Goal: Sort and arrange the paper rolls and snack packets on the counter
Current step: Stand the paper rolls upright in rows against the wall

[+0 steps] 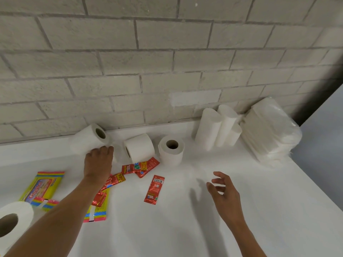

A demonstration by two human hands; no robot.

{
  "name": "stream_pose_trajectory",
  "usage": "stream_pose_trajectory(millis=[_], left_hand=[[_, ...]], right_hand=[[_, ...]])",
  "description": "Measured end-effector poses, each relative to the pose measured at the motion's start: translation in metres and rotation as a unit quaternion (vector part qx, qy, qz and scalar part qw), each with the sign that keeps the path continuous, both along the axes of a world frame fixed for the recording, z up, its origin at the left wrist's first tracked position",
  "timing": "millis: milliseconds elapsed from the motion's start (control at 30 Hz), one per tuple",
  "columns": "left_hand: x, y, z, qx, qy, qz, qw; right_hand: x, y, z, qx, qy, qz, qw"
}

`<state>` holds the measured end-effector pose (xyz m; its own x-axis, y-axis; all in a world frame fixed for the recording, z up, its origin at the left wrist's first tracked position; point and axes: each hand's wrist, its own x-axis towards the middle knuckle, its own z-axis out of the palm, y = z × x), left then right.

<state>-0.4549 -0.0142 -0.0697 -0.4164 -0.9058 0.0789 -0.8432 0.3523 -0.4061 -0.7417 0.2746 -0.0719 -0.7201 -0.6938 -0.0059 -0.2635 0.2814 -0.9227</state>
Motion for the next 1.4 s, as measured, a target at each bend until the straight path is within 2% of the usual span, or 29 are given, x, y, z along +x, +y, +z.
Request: stream_pose_trajectory(millis=[167,400,567,733,900,1033,1100,1167,1200,1333,1400], left_hand=[[0.009,-0.007,-0.001,-0.011,-0.002,-0.034,0.999],[0.009,0.000,-0.008,-0.012,0.130,-0.083,0.988],[-0.003,0.016,0.002,0.041,0.245,-0.002,0.969],[-0.012,0.044,0.027,0.070,0.421,0.067,0.902],[-0.023,0.077,0.059,0.078,0.533,0.040,0.841],[-0.046,0.107,0.082,0.170,0.624,-0.001,0.763],[-0.062,0.120,0.089,0.250,0.660,-0.014,0.708],[-0.079,0.132,0.096,0.321,0.681,-0.035,0.658],[-0.089,0.137,0.098,0.346,0.679,-0.050,0.646],[-0.127,0.156,0.098,0.441,0.649,-0.093,0.613],[-0.144,0.163,0.095,0.465,0.631,-0.100,0.613]], right_hand=[[0.006,-0.005,-0.005,0.005,-0.007,0.012,1.000],[0.008,-0.013,-0.004,0.003,-0.012,0.022,1.000],[0.010,-0.018,-0.003,0.000,-0.027,0.035,0.999],[0.011,-0.023,0.005,0.005,-0.061,0.074,0.995],[0.011,-0.032,0.025,0.022,-0.090,0.144,0.985],[0.001,-0.039,0.049,0.009,-0.135,0.221,0.966],[-0.008,-0.040,0.061,-0.006,-0.172,0.262,0.950],[-0.020,-0.039,0.072,-0.022,-0.201,0.297,0.933],[-0.028,-0.037,0.076,-0.032,-0.215,0.313,0.925],[-0.058,-0.026,0.083,-0.063,-0.253,0.368,0.892],[-0.072,-0.019,0.082,-0.057,-0.250,0.378,0.890]])
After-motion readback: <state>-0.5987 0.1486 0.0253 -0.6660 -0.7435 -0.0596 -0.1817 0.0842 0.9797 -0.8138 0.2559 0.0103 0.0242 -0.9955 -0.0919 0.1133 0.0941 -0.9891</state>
